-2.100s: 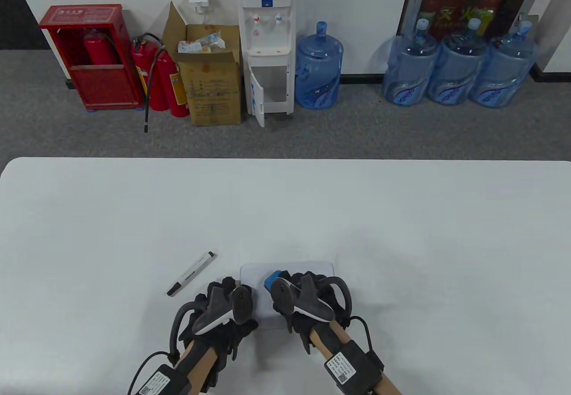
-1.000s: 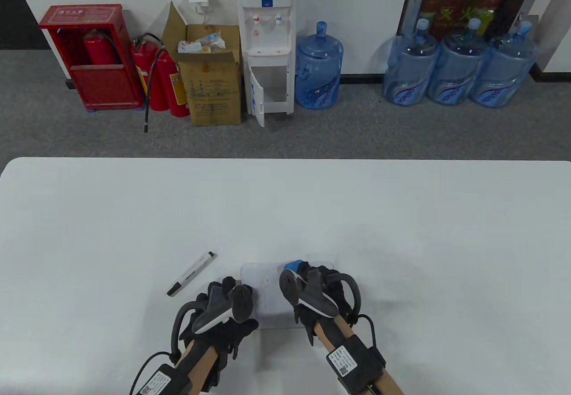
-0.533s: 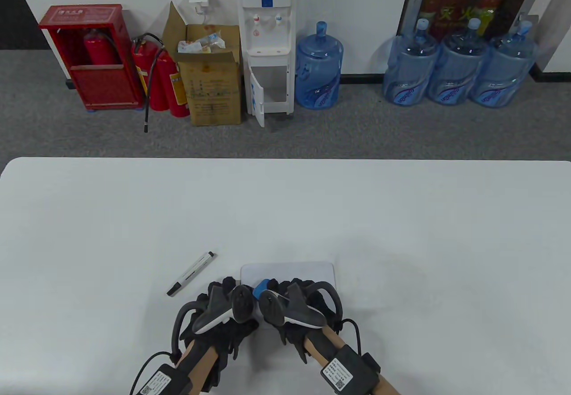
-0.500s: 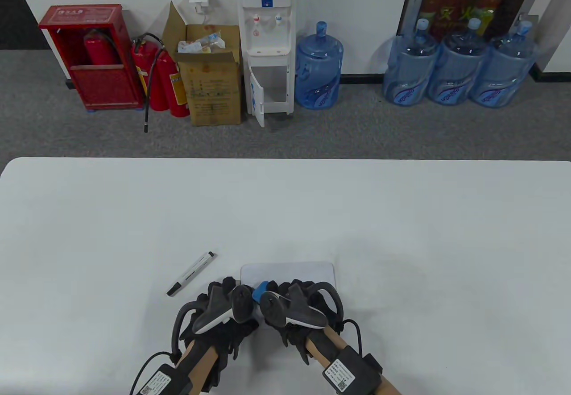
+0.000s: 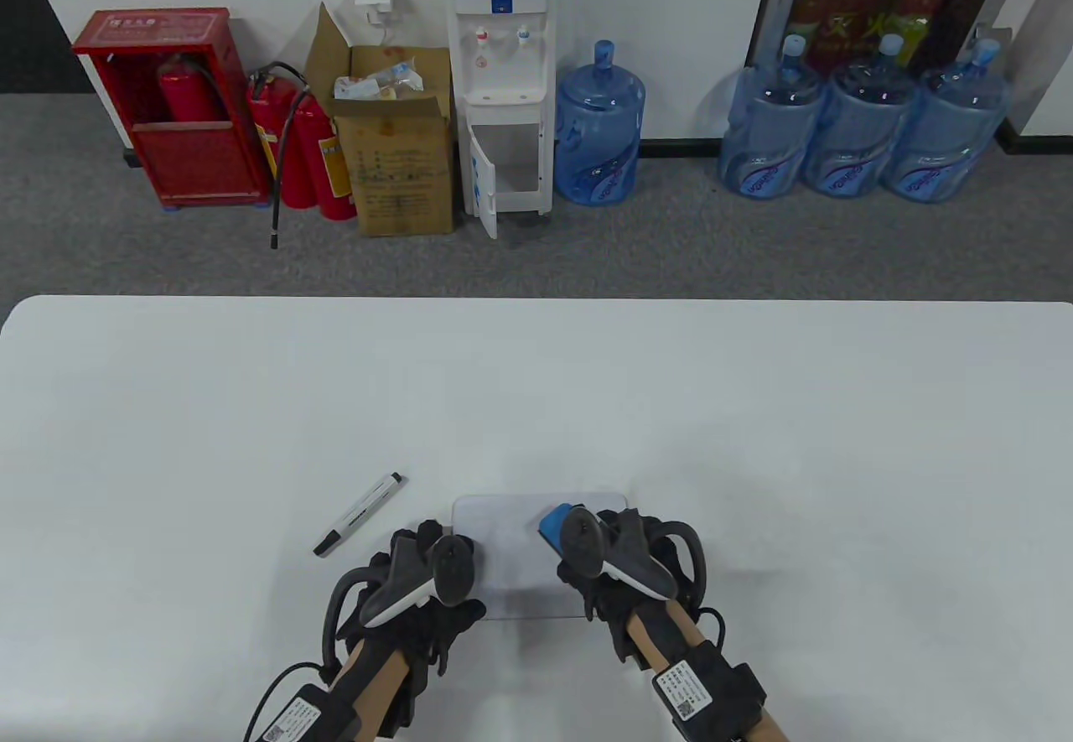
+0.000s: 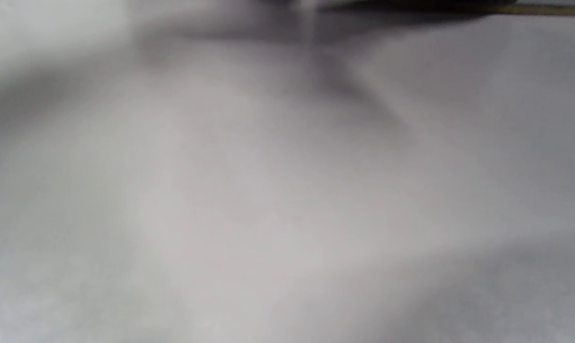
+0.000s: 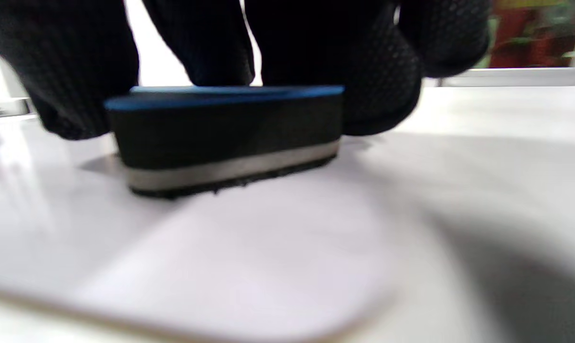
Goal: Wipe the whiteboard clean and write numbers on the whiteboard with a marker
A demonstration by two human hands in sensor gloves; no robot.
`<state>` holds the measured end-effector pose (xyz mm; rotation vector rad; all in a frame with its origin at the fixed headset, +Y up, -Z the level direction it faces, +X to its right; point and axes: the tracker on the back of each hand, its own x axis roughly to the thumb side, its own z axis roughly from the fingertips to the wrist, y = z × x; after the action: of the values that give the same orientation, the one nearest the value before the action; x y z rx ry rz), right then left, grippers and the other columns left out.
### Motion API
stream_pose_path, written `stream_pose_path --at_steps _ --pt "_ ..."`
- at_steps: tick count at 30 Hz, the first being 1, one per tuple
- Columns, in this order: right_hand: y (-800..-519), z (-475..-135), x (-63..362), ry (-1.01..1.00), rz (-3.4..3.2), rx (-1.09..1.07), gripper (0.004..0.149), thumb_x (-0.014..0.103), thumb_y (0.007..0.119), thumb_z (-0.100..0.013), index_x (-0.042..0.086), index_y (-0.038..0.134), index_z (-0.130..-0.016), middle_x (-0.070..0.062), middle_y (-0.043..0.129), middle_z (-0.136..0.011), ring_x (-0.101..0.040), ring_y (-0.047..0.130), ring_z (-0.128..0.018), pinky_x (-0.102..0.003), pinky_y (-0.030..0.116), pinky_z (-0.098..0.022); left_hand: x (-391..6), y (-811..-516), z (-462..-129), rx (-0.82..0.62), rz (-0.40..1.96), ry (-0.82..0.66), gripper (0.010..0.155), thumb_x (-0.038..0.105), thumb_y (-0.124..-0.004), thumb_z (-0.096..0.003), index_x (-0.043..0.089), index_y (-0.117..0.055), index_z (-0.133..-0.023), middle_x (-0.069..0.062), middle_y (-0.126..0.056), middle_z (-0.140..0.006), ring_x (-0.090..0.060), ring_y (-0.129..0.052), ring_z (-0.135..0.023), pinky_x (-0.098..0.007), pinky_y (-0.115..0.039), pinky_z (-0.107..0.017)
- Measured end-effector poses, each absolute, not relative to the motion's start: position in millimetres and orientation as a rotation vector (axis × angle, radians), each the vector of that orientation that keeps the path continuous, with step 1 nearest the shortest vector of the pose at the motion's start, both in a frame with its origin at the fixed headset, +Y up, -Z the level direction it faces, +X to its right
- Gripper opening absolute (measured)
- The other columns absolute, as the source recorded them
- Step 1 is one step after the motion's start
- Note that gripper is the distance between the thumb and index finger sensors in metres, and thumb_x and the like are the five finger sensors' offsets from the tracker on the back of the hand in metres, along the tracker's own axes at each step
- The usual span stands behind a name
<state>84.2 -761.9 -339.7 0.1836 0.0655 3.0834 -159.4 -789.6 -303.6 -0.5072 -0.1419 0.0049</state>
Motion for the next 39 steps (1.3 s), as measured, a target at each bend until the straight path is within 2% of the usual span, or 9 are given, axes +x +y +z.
stream_pose_path --at_steps 3,6,16,21,27,35,39 --pt "-763.9 -342.9 101.1 0.084 3.030 0.081 0.068 0.056 0.087 -0.036 0.026 0.073 -0.095 -0.015 0.081 -0.084 -0.033 0.091 -0.061 -0.059 0.066 -0.058 -159.6 -789.7 -303.7 -0.510 0.009 -0.142 0.079 0.066 -0.054 -0.0461 0.040 -0.018 -0.112 -0.005 -0.008 -0.126 -0.045 -0.018 -0.115 -0.064 -0.025 -0.083" --pt "-764.7 -342.0 101.5 0.059 3.043 0.073 0.068 0.056 0.087 -0.036 0.025 0.073 -0.095 -0.016 0.081 -0.083 -0.033 0.091 -0.060 -0.060 0.066 -0.057 -159.8 -790.0 -303.6 -0.513 0.018 -0.140 0.079 0.066 -0.055 -0.0461 0.040 -0.018 -0.111 -0.005 -0.008 -0.126 -0.045 -0.018 -0.115 -0.064 -0.024 -0.083" --pt "-764.0 -355.1 61.6 0.024 3.135 0.090 0.071 0.057 0.083 -0.037 0.016 0.072 -0.095 -0.018 0.083 -0.080 -0.034 0.092 -0.058 -0.060 0.067 -0.055 -160.1 -790.1 -304.3 -0.522 0.032 -0.131 0.078 0.065 -0.055 -0.0468 0.040 -0.019 -0.111 -0.005 -0.007 -0.125 -0.045 -0.016 -0.115 -0.064 -0.023 -0.083" --pt "-764.1 -354.5 31.2 0.037 3.137 0.237 0.071 0.057 0.082 -0.038 0.017 0.071 -0.096 -0.017 0.082 -0.081 -0.034 0.091 -0.060 -0.060 0.066 -0.056 -160.1 -789.9 -304.6 -0.524 0.031 -0.131 0.078 0.065 -0.055 -0.0468 0.040 -0.019 -0.111 -0.005 -0.007 -0.125 -0.045 -0.016 -0.115 -0.064 -0.023 -0.083" --pt "-764.5 -336.5 4.2 0.020 3.118 0.494 0.070 0.057 0.083 -0.038 0.019 0.070 -0.096 -0.016 0.081 -0.082 -0.033 0.091 -0.061 -0.060 0.067 -0.057 -160.2 -789.9 -304.7 -0.523 0.031 -0.132 0.078 0.064 -0.055 -0.0467 0.040 -0.018 -0.111 -0.005 -0.007 -0.125 -0.045 -0.016 -0.115 -0.064 -0.023 -0.083" --pt "-761.0 -311.0 12.7 0.129 3.012 0.779 0.067 0.055 0.088 -0.036 0.027 0.070 -0.095 -0.013 0.079 -0.087 -0.033 0.089 -0.068 -0.060 0.064 -0.061 -160.7 -789.9 -304.9 -0.531 0.030 -0.135 0.077 0.064 -0.055 -0.0466 0.043 -0.018 -0.111 -0.005 -0.006 -0.125 -0.045 -0.015 -0.115 -0.063 -0.023 -0.083" --pt "-760.5 -306.3 27.3 0.198 2.981 0.834 0.067 0.054 0.089 -0.036 0.032 0.069 -0.096 -0.011 0.075 -0.091 -0.032 0.086 -0.074 -0.061 0.061 -0.064 -161.0 -790.1 -304.9 -0.531 0.032 -0.134 0.077 0.065 -0.055 -0.0465 0.043 -0.018 -0.111 -0.004 -0.006 -0.125 -0.044 -0.015 -0.115 -0.063 -0.022 -0.083"
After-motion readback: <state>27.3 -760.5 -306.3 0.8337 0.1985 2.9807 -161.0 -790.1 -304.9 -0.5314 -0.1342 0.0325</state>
